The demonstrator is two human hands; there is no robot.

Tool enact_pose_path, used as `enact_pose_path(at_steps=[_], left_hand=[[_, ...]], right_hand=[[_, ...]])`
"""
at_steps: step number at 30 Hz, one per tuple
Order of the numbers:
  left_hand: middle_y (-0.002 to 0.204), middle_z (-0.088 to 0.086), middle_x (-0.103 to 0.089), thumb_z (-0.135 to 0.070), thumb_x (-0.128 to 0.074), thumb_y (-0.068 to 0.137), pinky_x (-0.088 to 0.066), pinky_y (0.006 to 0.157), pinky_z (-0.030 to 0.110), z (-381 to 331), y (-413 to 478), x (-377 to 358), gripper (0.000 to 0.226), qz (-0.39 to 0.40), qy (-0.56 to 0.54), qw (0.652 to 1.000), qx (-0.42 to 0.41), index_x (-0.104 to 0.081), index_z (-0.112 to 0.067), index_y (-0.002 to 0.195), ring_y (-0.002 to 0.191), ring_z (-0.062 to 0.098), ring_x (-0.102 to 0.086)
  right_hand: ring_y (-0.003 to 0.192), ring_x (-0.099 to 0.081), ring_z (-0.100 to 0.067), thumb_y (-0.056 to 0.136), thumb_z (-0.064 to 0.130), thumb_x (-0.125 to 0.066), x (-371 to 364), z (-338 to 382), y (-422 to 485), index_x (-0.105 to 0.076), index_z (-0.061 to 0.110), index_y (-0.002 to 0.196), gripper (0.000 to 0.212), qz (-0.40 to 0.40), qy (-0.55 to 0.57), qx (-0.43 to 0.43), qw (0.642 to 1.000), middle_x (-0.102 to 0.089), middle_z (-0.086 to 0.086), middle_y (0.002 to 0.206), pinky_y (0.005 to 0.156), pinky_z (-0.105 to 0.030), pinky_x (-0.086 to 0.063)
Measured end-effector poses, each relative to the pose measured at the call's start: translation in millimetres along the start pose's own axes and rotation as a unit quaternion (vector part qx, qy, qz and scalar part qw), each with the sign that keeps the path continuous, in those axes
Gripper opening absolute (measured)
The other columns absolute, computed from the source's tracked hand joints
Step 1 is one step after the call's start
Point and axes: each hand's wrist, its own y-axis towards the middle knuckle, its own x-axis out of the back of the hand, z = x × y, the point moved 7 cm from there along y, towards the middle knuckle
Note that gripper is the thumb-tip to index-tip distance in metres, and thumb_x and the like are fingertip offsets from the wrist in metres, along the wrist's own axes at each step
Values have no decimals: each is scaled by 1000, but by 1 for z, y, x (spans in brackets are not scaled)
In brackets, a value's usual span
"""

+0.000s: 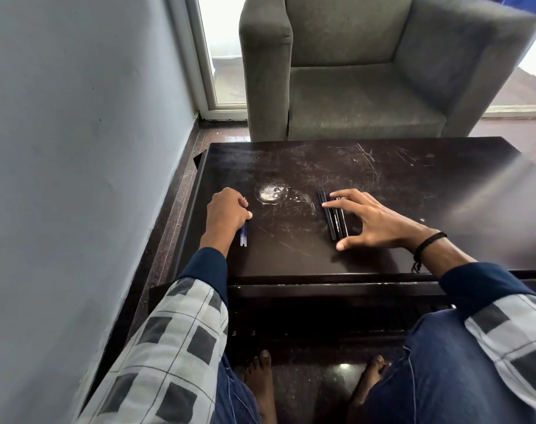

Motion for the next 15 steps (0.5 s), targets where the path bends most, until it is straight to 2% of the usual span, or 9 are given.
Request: enact_pose_path(at_steps=[4,11,15], left_hand=[[109,6,-74,-14,-84,78,-46,81,27,1,1,0,21,-1,-1,1000,1,-77,-14,99,102,23,-68],[108,6,-74,-15,-84,79,-47,82,27,0,4,-1,20,-9,-2,1000,1,-78,-14,98,100,23,-69],[107,6,-74,-14,-84,79,-46,80,26,1,5,-2,20,-11,-6,1000,0,-77,-14,97,99,23,-69]], right_hand=[[139,-27,-15,64,82,-68,-7,6,3,-38,45,148,96,23,-45,18,999,-24,15,153,113,-35,-31],[142,-28,-18,72,76,-67,-8,4,3,-40,40,147,88,3,-61,25,998,-31,11,150,116,-37,-31],[135,-32,-14,74,73,-69,-5,6,3,-44,37,146,85,-16,-63,20,998,-36,11,146,113,-34,-35]])
